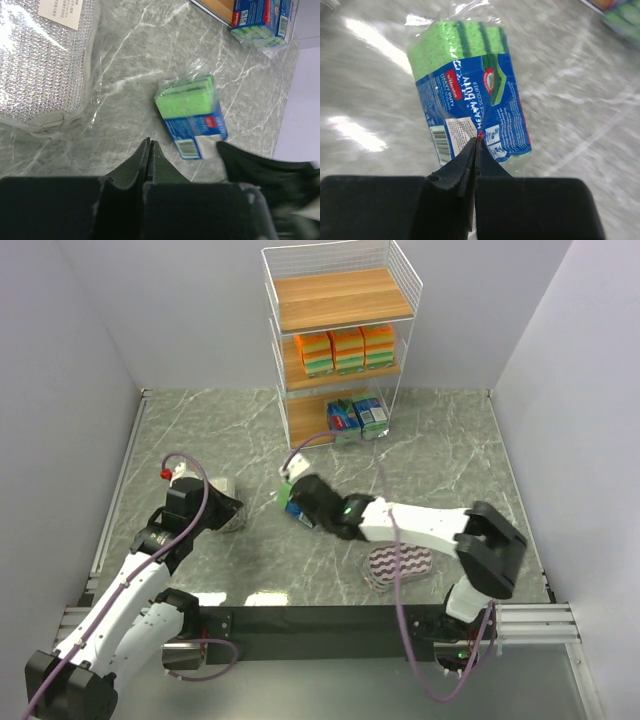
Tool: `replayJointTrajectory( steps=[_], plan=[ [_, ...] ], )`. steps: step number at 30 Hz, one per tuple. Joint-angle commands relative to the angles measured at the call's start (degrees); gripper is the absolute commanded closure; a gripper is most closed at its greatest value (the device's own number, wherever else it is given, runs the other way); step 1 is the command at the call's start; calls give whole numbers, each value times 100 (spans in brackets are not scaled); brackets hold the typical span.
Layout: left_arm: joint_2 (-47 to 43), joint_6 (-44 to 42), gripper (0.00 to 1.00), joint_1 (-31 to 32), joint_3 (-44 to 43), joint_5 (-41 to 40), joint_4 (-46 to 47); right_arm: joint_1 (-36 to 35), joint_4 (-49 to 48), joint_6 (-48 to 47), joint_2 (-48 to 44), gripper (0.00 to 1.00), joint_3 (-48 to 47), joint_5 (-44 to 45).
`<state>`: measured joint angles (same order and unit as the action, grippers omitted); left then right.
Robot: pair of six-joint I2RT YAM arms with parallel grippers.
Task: Place and organize the cleaning sponges onto the shelf
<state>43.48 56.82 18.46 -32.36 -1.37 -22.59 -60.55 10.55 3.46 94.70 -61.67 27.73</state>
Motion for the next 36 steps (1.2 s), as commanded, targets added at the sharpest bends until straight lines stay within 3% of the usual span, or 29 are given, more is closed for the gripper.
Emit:
replayJointTrajectory(
  steps=[1, 2, 5, 9, 13, 19, 22, 25, 26, 27, 30, 36],
  plan=[
    [-7, -92, 99, 9, -201, -22, 35, 718, -141, 435, -882, 100, -82, -2030],
    [-7, -92, 99, 0, -209, -4, 27, 877, -167, 488, -970, 100, -65, -2896],
    [11, -74, 99, 9, -209, 5, 53, 1405, -264, 690, -1085, 100, -108, -3676],
    [29, -48, 99, 9, -174, 57, 97, 1915, 140, 1041, -420, 100, -521, -4352],
    [-6, -83, 99, 9, -227, -12, -8, 2425, 18, 1384, 224, 100, -627, -6231],
    [-156, -83, 99, 9, -148, -110, -79, 2592, 184, 1587, 567, 100, -679, -5665],
    [-86, -57, 99, 9, -104, -48, -9, 2689, 342, 1824, 550, 74, -811, -4902],
    [-24, -48, 99, 9, -139, -22, 0, 2707, 632, 2149, 331, 23, -943, -3812],
    [-24, -57, 99, 9, -148, -30, -9, 2707, 650, 2211, 226, 20, -909, -3627],
    [-33, -57, 99, 9, -148, -48, -9, 2698, 659, 2394, -45, 6, -865, -3260],
    [-68, -74, 99, 9, -130, -92, 18, 2654, 721, 2903, -520, 4, -610, -2783],
    [107, -74, 99, 9, -113, -22, 149, 2514, 364, 4264, -1190, 3, 276, -3123]
  ],
)
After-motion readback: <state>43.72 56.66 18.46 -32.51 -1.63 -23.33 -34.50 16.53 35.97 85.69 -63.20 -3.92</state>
